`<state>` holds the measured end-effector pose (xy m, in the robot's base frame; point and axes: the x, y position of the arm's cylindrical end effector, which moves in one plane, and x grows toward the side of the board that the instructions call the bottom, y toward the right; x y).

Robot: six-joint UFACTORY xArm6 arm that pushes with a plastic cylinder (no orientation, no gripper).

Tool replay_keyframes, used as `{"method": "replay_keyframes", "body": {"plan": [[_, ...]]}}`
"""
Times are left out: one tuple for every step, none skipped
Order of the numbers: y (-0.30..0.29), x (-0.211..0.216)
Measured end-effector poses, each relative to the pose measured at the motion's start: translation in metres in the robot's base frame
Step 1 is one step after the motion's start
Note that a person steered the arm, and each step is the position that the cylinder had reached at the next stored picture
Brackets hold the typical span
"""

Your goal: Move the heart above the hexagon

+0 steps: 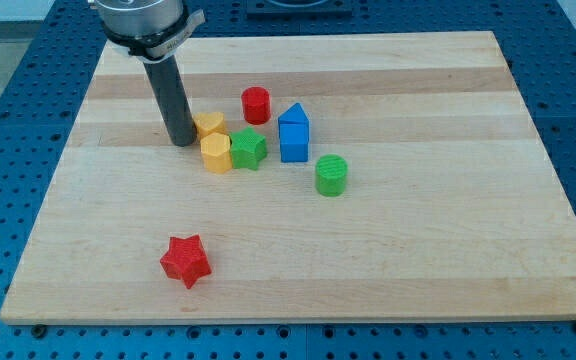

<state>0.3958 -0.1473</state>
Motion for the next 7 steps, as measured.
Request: {"method": "replay_keyframes", "body": {"plan": [[0.014,-0.002],[0.019,-0.002],[-0.009,0.017],[-0.057,0.064],[-0.076,0.133],[-0.065,0.180],[-0.033,0.210]]}}
